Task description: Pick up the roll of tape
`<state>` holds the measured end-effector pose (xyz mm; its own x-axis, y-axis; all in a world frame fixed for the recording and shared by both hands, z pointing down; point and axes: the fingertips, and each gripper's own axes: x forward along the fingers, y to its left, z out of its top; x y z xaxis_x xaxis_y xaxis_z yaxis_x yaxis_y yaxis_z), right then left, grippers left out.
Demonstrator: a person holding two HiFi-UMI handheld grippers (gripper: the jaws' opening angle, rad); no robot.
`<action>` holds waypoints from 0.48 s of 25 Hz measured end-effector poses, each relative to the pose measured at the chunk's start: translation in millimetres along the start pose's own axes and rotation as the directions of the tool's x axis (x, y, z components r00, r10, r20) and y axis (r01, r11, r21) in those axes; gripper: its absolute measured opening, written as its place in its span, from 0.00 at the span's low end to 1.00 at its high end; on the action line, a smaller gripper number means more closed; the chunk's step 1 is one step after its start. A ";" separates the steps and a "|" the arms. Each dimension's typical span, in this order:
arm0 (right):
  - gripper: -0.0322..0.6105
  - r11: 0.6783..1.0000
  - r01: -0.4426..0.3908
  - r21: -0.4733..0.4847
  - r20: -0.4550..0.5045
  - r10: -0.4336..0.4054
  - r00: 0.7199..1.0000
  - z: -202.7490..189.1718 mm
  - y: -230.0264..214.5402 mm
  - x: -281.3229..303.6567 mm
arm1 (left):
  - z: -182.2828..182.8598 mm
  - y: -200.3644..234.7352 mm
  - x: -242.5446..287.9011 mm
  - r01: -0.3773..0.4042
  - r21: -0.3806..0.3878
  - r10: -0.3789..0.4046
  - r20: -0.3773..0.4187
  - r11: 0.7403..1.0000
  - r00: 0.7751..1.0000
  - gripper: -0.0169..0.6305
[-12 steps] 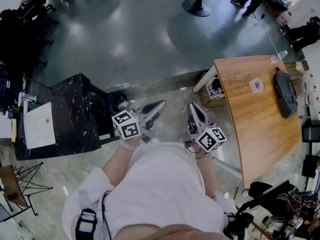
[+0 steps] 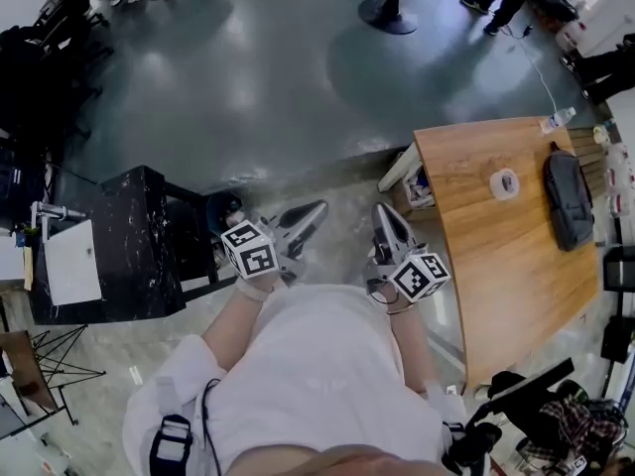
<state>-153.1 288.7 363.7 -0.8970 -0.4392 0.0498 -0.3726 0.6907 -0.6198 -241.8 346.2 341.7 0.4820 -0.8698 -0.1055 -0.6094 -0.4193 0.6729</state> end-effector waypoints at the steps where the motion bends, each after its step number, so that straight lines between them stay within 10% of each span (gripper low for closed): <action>1: 0.09 1.000 0.000 0.006 0.004 0.000 1.000 7.9 -9.6 0.6 | -1.0 3.6 11.6 0.001 -0.001 -0.001 -0.002 1.000 1.000 0.04; 12: 0.09 0.997 0.003 0.074 0.035 -0.006 0.999 102.3 -125.3 -5.1 | -10.9 15.2 158.1 -0.056 0.009 0.057 -0.064 0.998 0.996 0.04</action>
<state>-77.5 145.7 361.1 -0.8859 -0.4631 0.0255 -0.3565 0.6448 -0.6761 -168.0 205.1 343.3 0.4857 -0.8739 -0.0203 -0.6412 -0.3719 0.6713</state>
